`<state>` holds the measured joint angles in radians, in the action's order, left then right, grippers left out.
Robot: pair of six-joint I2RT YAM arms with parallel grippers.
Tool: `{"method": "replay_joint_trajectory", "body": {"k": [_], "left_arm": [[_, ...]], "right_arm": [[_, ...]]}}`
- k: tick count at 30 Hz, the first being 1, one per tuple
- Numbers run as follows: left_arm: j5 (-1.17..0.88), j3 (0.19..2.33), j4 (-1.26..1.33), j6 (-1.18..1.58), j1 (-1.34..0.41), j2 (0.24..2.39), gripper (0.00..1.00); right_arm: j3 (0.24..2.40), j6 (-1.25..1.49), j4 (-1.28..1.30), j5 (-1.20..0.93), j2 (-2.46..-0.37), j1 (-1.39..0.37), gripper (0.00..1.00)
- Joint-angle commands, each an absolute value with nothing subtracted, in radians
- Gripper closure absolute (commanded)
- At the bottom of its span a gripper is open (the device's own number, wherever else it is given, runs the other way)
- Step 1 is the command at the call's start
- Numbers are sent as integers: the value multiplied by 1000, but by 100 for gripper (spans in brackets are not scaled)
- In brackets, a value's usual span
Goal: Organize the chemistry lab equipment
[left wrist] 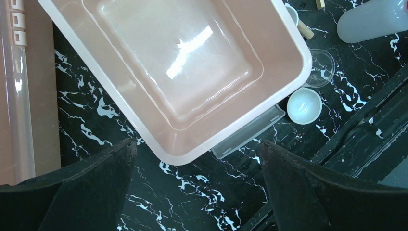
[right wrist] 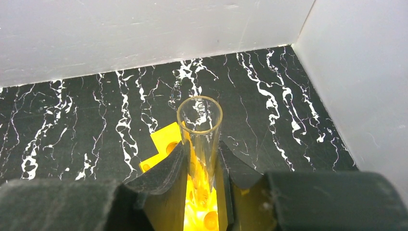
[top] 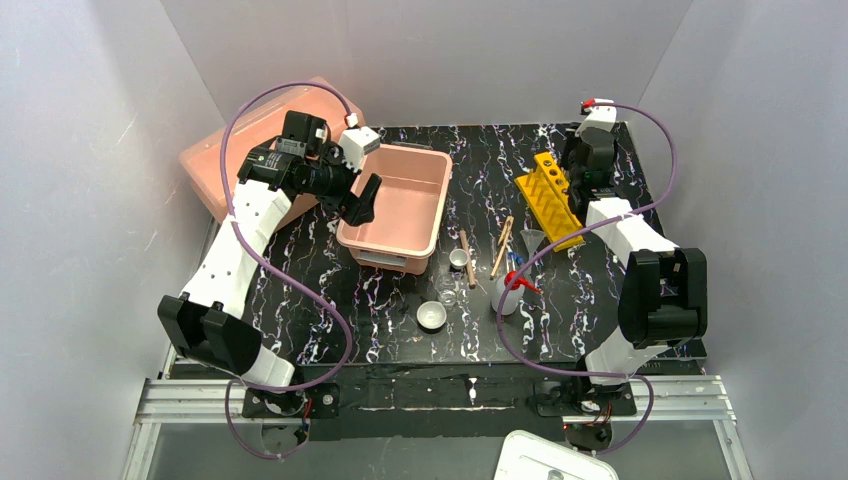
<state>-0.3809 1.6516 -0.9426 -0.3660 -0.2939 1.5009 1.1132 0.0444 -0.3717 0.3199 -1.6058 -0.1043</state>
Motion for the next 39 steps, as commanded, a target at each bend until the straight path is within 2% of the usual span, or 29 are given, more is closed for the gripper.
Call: {"method": "replay_joint_trajectory", "body": {"k": [1,28,39], "left_arm": [[-388,1684,-954,-362,-289,1485,2],[-401,1682,-949,-380,-289,1465,2],[-395,1687,-942,-392,-288,1455,2]], "right_arm": [[1096,35,-463,335,-1606,-99,99],[1023,113,-478,329,-1641,-100,98],[968,139,-471,302,-1621,-100,73]]}}
